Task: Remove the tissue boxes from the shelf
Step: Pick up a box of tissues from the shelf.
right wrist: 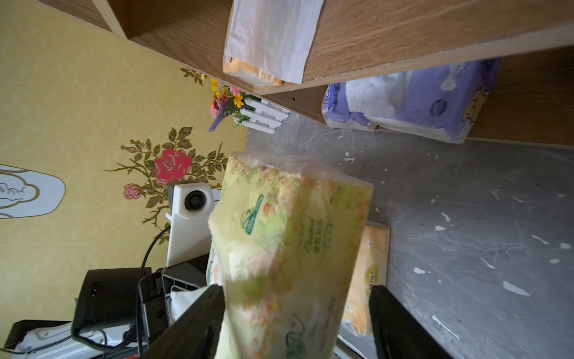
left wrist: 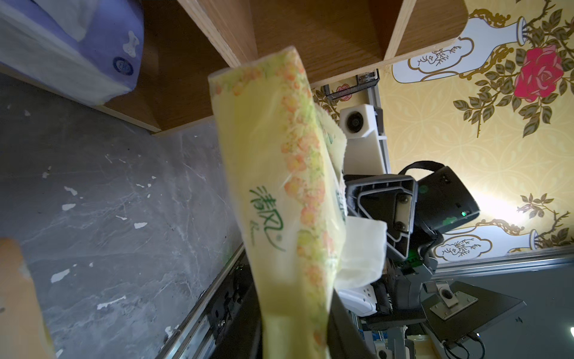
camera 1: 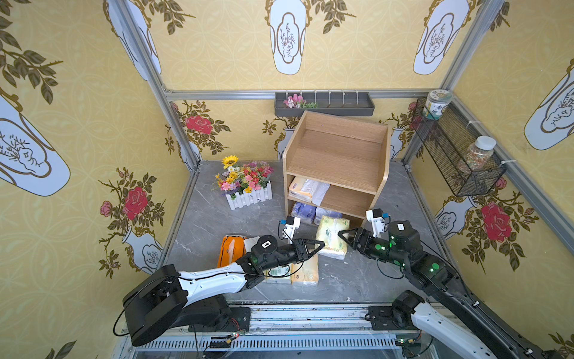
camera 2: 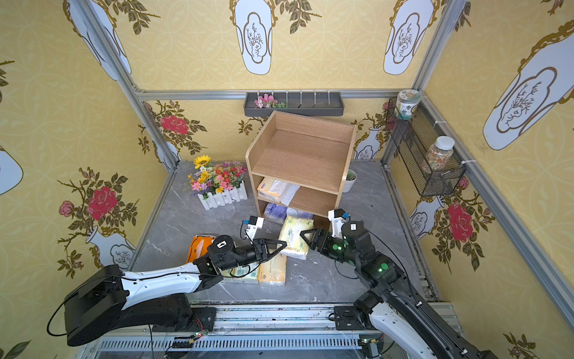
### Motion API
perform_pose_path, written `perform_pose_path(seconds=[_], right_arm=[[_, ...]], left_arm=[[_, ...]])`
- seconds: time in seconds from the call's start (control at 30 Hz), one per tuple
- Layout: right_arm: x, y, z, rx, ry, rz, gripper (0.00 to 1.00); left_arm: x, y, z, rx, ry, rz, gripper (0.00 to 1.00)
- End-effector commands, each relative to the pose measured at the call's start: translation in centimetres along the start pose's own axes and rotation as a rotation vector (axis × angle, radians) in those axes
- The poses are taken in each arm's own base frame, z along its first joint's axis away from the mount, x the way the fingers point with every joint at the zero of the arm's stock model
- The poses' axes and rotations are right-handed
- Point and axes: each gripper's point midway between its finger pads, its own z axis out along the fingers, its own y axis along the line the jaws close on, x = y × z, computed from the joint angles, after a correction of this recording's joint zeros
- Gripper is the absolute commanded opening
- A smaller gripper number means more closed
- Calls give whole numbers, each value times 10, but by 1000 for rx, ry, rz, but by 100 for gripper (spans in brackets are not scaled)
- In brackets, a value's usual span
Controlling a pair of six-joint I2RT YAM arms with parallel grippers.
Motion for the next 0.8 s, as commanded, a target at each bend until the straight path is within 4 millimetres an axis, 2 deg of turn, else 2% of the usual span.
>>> perform_pose_path(seconds=[0.0,0.27,0.53,0.63,0.7,0.77], right_arm=[[-2,27,2,-186,26,24,70],[-4,31,2,-238,26,26,57],[-4,33,3,-266,32,18,34],[-5,34,3,-271,35,17,30],[-4,33,4,-270,36,15,30],[-4,31,4,-263,35,7,30]], left_arm=[[0,-18,0,82,7,16,31],[1,-12,3,79,10,-3,33],[-2,-5,10,73,1,-29,38],[-3,-5,11,71,-3,-29,40],[-4,-4,11,67,-10,-30,50],[-7,-2,10,61,-30,-29,64]])
